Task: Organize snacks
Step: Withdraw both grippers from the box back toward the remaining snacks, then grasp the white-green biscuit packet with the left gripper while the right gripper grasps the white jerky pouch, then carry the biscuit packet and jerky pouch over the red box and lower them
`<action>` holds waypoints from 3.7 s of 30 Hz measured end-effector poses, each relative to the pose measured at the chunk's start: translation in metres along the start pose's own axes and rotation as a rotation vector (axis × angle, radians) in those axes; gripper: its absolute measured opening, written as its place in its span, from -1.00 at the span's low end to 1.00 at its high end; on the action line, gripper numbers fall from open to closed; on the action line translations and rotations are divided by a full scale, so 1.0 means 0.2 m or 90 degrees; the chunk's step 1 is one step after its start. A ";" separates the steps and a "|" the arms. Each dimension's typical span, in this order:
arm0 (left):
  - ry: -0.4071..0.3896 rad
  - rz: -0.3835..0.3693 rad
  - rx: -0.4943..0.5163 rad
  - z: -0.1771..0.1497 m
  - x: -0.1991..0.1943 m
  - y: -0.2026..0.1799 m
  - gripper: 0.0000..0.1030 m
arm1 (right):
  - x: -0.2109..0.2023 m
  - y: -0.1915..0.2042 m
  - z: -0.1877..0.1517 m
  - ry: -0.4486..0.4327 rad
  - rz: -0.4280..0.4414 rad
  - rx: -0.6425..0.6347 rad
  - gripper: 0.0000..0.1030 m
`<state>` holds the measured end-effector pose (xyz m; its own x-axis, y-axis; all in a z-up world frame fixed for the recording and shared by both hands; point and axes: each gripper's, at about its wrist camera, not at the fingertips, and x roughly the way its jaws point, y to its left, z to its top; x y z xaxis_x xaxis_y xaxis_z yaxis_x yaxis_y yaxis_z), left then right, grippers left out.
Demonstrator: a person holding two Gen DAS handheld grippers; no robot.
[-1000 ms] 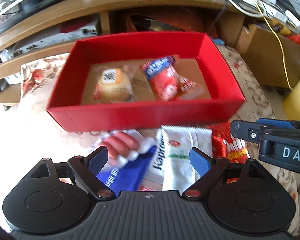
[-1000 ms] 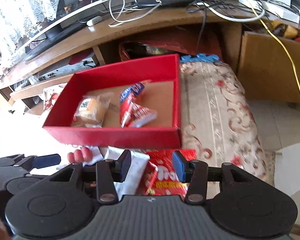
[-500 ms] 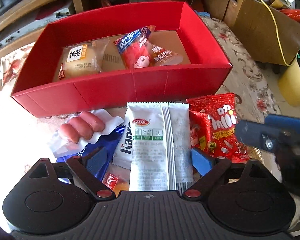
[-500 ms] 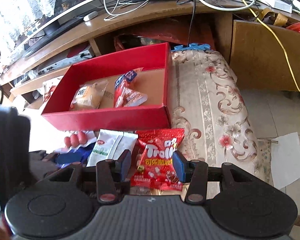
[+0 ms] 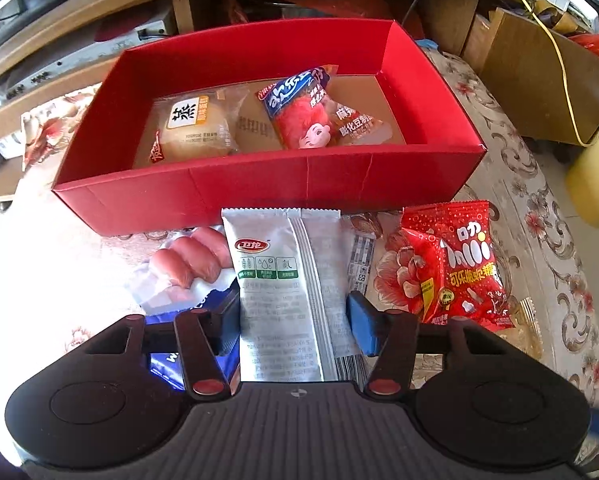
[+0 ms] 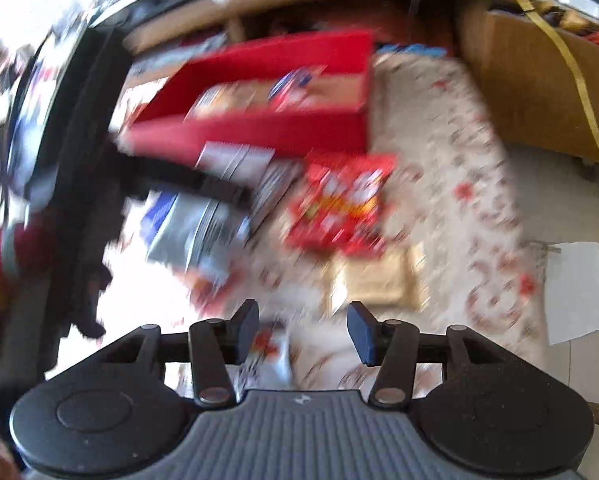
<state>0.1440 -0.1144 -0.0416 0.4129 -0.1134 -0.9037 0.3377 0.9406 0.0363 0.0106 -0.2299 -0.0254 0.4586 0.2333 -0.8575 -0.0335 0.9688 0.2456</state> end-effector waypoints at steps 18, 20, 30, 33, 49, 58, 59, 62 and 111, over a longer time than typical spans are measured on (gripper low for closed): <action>0.010 0.009 0.027 -0.03 0.02 -0.03 0.69 | 0.25 0.24 -0.15 0.087 0.008 -0.148 0.54; 0.011 0.008 0.026 -0.03 0.03 -0.02 0.69 | 0.27 0.25 -0.16 0.094 0.016 -0.154 0.70; 0.019 0.001 0.003 -0.02 0.02 0.01 0.74 | 0.25 0.27 -0.15 0.092 -0.026 -0.169 0.33; 0.019 0.002 0.006 -0.03 0.02 0.00 0.67 | 0.21 0.26 -0.16 0.086 -0.020 -0.158 0.06; 0.004 -0.007 -0.020 -0.01 -0.04 0.03 0.06 | 0.07 0.12 -0.06 0.011 -0.002 -0.070 0.03; 0.010 0.019 0.003 -0.03 0.01 -0.02 0.40 | 0.06 0.08 -0.04 0.009 -0.004 -0.045 0.03; 0.010 0.023 0.004 -0.03 0.02 -0.02 0.44 | 0.06 0.08 -0.04 0.008 -0.003 -0.043 0.03; 0.012 0.022 -0.005 -0.03 0.04 -0.01 0.50 | 0.07 0.08 -0.03 0.007 -0.005 -0.043 0.03; -0.117 -0.038 -0.060 0.15 -0.28 0.07 -0.04 | -0.03 0.03 0.51 -0.159 -0.084 -0.005 0.03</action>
<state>0.1497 -0.1050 0.0228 0.5445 -0.2185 -0.8098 0.2890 0.9552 -0.0633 0.0986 -0.2348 0.0270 0.6646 0.0786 -0.7431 0.0337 0.9903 0.1349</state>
